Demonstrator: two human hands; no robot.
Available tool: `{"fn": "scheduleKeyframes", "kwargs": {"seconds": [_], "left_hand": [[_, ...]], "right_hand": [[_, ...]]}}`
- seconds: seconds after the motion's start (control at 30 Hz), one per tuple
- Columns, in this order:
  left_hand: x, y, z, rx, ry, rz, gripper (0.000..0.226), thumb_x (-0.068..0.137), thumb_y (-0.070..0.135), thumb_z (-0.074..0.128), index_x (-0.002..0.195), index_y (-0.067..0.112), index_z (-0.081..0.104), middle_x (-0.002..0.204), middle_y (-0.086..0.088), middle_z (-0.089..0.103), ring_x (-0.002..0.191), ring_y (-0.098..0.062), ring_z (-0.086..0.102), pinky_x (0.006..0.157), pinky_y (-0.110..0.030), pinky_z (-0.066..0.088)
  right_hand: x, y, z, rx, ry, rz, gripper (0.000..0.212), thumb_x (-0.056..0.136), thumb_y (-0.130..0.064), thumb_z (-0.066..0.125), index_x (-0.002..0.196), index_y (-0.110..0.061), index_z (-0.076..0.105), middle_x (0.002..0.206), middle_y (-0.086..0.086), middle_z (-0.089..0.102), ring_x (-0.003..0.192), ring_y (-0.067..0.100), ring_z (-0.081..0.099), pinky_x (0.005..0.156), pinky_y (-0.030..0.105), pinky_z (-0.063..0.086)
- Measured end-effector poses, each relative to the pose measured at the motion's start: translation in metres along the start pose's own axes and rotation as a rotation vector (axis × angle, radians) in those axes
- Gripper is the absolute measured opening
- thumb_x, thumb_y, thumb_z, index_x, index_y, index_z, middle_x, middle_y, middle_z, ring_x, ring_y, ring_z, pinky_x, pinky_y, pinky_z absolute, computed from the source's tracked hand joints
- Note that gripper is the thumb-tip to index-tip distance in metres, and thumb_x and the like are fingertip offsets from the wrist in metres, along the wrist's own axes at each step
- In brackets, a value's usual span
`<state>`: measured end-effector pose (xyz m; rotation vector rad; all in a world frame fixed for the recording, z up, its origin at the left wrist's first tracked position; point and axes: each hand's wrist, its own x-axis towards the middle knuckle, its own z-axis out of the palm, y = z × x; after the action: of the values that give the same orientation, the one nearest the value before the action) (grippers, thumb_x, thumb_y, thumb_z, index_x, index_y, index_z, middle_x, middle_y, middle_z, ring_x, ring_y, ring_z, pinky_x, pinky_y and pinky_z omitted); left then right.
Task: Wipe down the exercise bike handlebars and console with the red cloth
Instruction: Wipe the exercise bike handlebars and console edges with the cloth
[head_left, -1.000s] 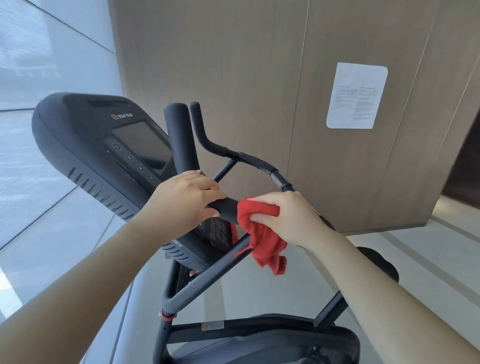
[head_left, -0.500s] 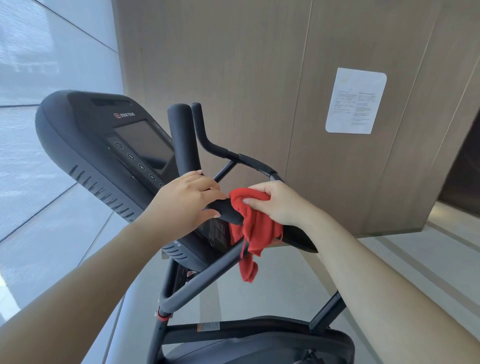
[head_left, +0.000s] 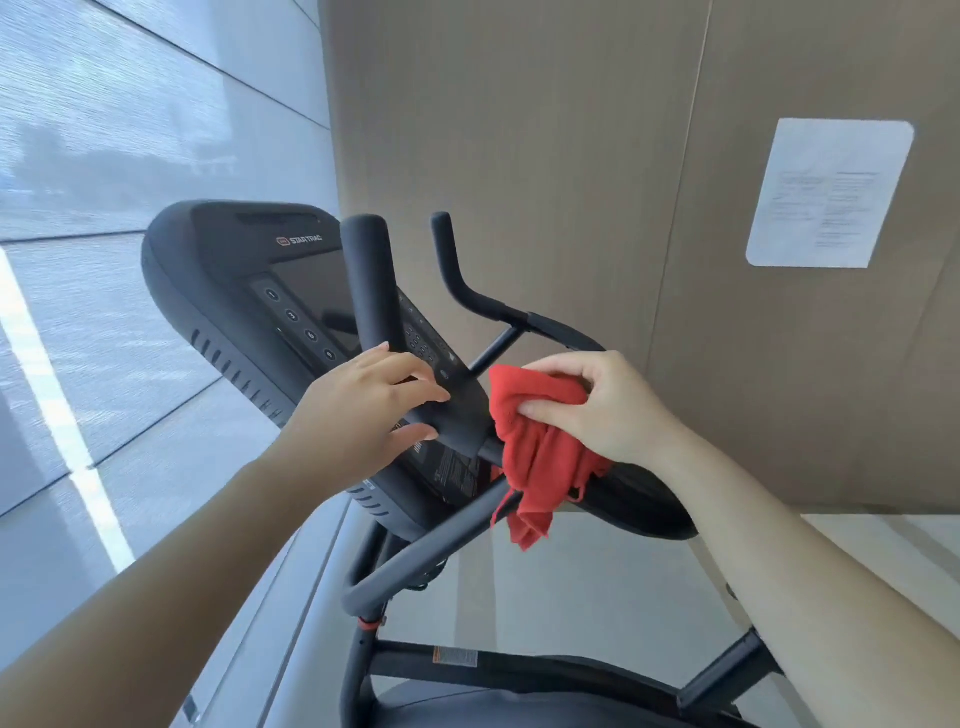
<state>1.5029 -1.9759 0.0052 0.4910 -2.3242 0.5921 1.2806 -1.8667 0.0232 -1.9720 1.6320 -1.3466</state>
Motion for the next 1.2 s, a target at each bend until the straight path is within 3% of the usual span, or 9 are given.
{"fn": "scheduleKeyframes", "kwargs": {"seconds": [0.07,0.17,0.33,0.5,0.7,0.83,0.9,1.0,1.2], "left_hand": [[-0.001,0.009,-0.005,-0.013,-0.025,-0.077,0.035,0.066,0.029,0.082,0.098,0.026,0.069,0.098,0.007,0.064,0.091,-0.015,0.06,0.081,-0.035,0.055],[-0.002,0.025,-0.01,0.016,-0.063,-0.222,0.034,0.067,0.026,0.081,0.098,0.029,0.067,0.1,0.01,0.061,0.094,-0.007,0.05,0.06,-0.028,0.053],[-0.001,0.068,-0.007,0.006,-0.072,-0.488,0.028,0.077,0.033,0.072,0.104,0.033,0.065,0.106,0.017,0.058,0.097,-0.007,0.055,0.073,-0.031,0.052],[0.0,0.127,-0.001,-0.137,0.029,-0.699,0.031,0.083,0.043,0.054,0.108,0.03,0.066,0.104,0.018,0.06,0.095,0.0,0.056,0.085,-0.018,0.044],[0.0,0.158,-0.008,-0.126,-0.062,-0.789,0.039,0.081,0.054,0.047,0.112,0.035,0.061,0.109,0.021,0.058,0.099,0.002,0.054,0.087,-0.017,0.043],[0.009,0.165,-0.013,-0.097,-0.085,-0.807,0.03,0.086,0.041,0.057,0.115,0.034,0.06,0.111,0.022,0.053,0.099,0.002,0.052,0.085,-0.017,0.04],[0.015,0.168,-0.013,-0.077,-0.091,-0.805,0.03,0.087,0.037,0.059,0.117,0.033,0.06,0.113,0.02,0.053,0.099,0.0,0.051,0.085,-0.02,0.041],[0.016,0.171,-0.011,-0.065,-0.113,-0.802,0.031,0.086,0.038,0.06,0.117,0.032,0.06,0.115,0.018,0.054,0.102,-0.004,0.053,0.084,-0.024,0.045],[0.011,0.178,-0.008,-0.03,-0.137,-0.866,0.051,0.076,0.063,0.038,0.116,0.038,0.058,0.114,0.018,0.055,0.1,-0.002,0.053,0.084,-0.022,0.044]], "right_hand": [[0.002,0.007,-0.005,-0.015,-0.04,-0.051,0.024,0.074,-0.016,0.076,0.096,-0.026,0.072,0.092,-0.013,0.072,0.088,-0.001,0.065,0.083,0.017,0.049],[-0.005,0.022,-0.011,-0.167,-0.215,-0.128,0.028,0.073,-0.021,0.076,0.097,-0.033,0.069,0.093,-0.019,0.069,0.088,-0.009,0.061,0.08,0.008,0.043],[-0.002,0.043,-0.023,0.004,-0.403,-0.146,0.024,0.079,-0.04,0.069,0.101,-0.031,0.068,0.096,-0.02,0.068,0.091,-0.006,0.061,0.085,0.017,0.048],[0.001,0.058,-0.018,0.033,-0.381,-0.271,0.013,0.074,-0.032,0.071,0.085,-0.032,0.064,0.083,-0.019,0.068,0.082,0.0,0.062,0.082,0.03,0.051],[0.0,0.065,-0.044,0.006,-0.258,-0.364,0.014,0.074,-0.024,0.073,0.079,-0.035,0.065,0.078,-0.018,0.069,0.073,-0.003,0.061,0.07,0.015,0.046],[0.008,0.077,-0.083,0.098,-0.206,-0.257,0.014,0.075,-0.025,0.072,0.085,-0.033,0.065,0.08,-0.015,0.07,0.077,0.003,0.065,0.078,0.029,0.052],[0.009,0.076,-0.085,0.108,-0.271,-0.223,0.015,0.075,-0.026,0.071,0.088,-0.033,0.067,0.084,-0.013,0.071,0.084,0.007,0.066,0.084,0.035,0.052],[-0.004,0.072,-0.065,0.034,-0.483,-0.19,0.019,0.077,-0.03,0.072,0.096,-0.034,0.07,0.091,-0.02,0.07,0.089,-0.003,0.063,0.088,0.024,0.05],[0.007,0.079,-0.042,0.066,-0.423,-0.157,0.03,0.07,-0.033,0.079,0.099,-0.033,0.071,0.094,-0.017,0.071,0.092,-0.001,0.063,0.089,0.021,0.048]]}}
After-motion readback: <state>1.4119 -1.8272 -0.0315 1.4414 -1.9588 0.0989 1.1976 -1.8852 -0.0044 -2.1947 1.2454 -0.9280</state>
